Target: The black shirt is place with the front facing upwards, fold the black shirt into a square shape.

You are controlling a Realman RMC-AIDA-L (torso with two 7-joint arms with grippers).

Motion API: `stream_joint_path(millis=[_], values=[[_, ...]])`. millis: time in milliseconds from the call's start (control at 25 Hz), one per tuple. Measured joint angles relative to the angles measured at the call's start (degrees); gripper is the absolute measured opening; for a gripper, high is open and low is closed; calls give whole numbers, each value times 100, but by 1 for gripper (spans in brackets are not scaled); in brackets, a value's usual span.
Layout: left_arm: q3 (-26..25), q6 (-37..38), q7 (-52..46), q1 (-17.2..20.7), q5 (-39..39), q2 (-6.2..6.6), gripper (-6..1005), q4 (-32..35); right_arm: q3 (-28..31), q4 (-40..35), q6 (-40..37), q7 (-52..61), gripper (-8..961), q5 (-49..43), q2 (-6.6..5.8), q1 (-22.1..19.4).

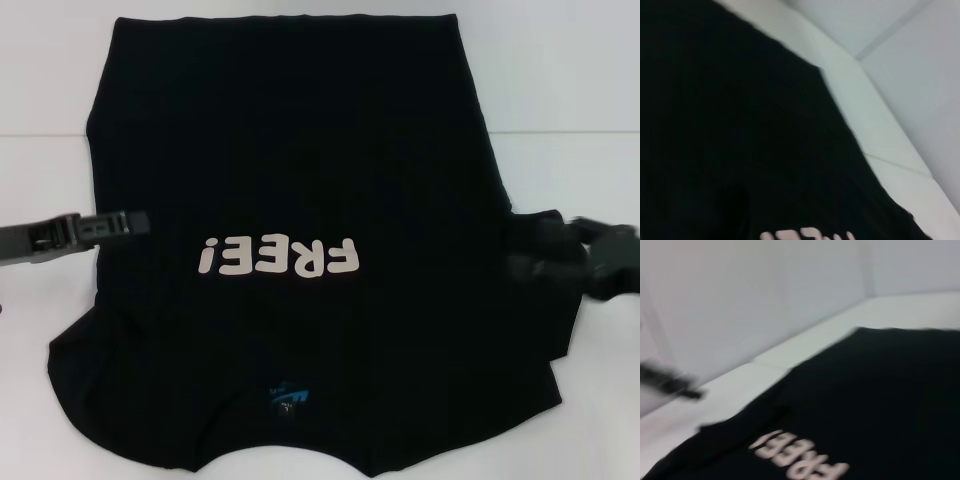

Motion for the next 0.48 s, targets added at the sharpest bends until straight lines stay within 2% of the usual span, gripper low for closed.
stream_joint_path(millis=[160,280,360,480], values=[[-164,489,819,64,-21,-24,740,112,116,-141,82,1506,932,-40,-384,-127],[-646,1010,1378,128,-41,-16,738,114,128,-487,48,2625,932,-188,-623,-239],[-919,1312,1807,199,-107,-25,737,118,140,-853,1,3306,932,-421,-691,-261],[-1044,1586,2492,376,-264,-90,736,137,110,-1564,-78,4634,931,-1153,-736,-154]])
